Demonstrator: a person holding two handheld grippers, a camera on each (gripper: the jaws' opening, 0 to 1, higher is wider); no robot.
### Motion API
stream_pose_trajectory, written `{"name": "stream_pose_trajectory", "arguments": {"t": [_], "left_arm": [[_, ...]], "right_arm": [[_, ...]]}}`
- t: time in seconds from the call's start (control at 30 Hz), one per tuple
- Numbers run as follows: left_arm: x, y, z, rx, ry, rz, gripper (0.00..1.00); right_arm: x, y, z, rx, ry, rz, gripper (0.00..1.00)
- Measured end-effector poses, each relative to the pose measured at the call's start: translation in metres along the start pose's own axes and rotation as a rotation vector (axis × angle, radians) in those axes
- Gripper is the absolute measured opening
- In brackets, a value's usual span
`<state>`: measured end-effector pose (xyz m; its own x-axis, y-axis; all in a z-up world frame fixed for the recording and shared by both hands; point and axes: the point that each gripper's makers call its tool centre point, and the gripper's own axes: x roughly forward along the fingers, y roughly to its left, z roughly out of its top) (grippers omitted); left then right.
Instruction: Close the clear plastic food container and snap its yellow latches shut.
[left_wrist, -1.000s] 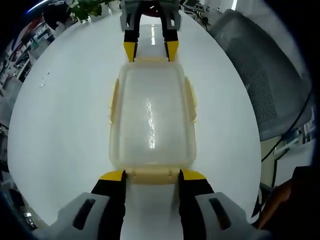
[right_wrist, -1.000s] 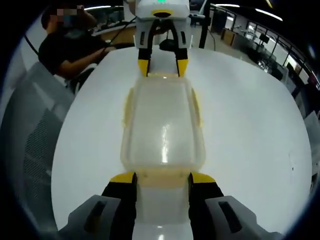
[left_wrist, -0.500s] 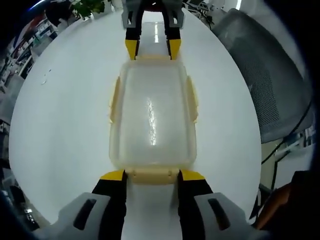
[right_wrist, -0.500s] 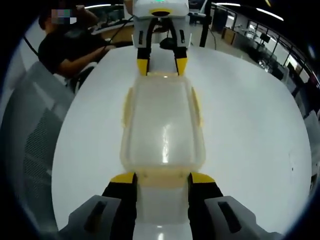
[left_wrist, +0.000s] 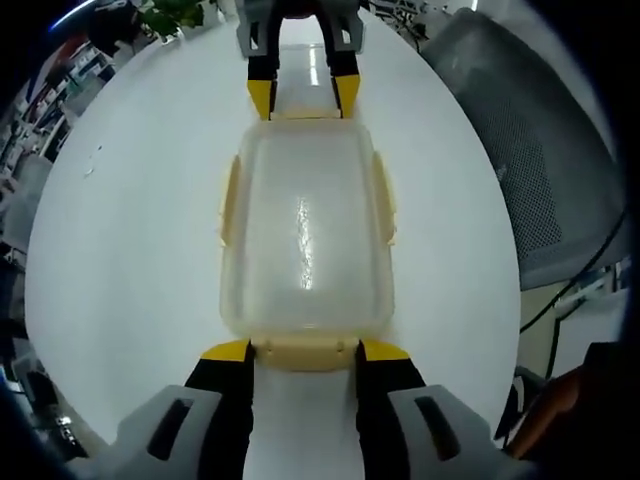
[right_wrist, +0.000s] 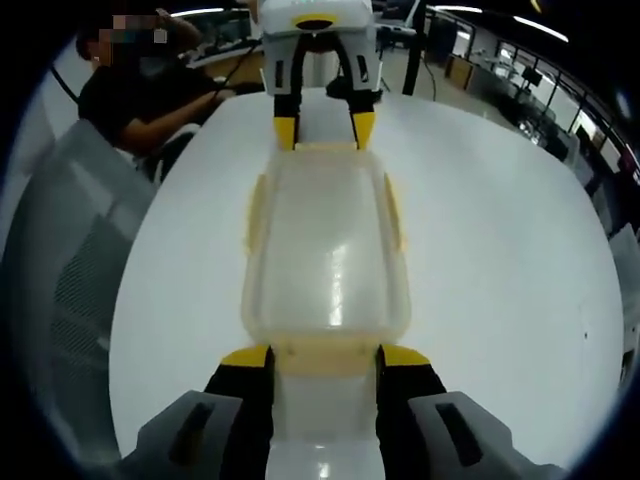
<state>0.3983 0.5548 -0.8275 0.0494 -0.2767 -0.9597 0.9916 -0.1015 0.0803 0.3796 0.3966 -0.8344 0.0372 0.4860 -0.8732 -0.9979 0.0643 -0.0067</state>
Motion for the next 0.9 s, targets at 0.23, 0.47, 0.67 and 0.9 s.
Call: {"name": "stream_pose_trajectory", "arguments": {"t": [0.23,0.47,0.67,0.9], "left_arm": [[-0.014,-0.001,0.012,-0.015,-0.041,0.022,0.39],[-0.029,0.001,0.032,-0.027,-0.077,0.048,0.39],[-0.039,0.0,0.049,-0.034,-0.099,0.039,0.39],[-0.042,0.002,0.067,-0.021,-0.104,0.047,0.39]], "right_arm": [[-0.018,-0.002,0.001,-0.032,-0.011,-0.012,0.39],[-0.043,-0.004,-0.001,-0.069,-0.004,-0.032,0.39],[-0.061,-0.004,-0.007,-0.085,0.005,-0.026,0.39],[-0.076,-0.004,-0.017,-0.081,0.012,-0.03,0.39]]}}
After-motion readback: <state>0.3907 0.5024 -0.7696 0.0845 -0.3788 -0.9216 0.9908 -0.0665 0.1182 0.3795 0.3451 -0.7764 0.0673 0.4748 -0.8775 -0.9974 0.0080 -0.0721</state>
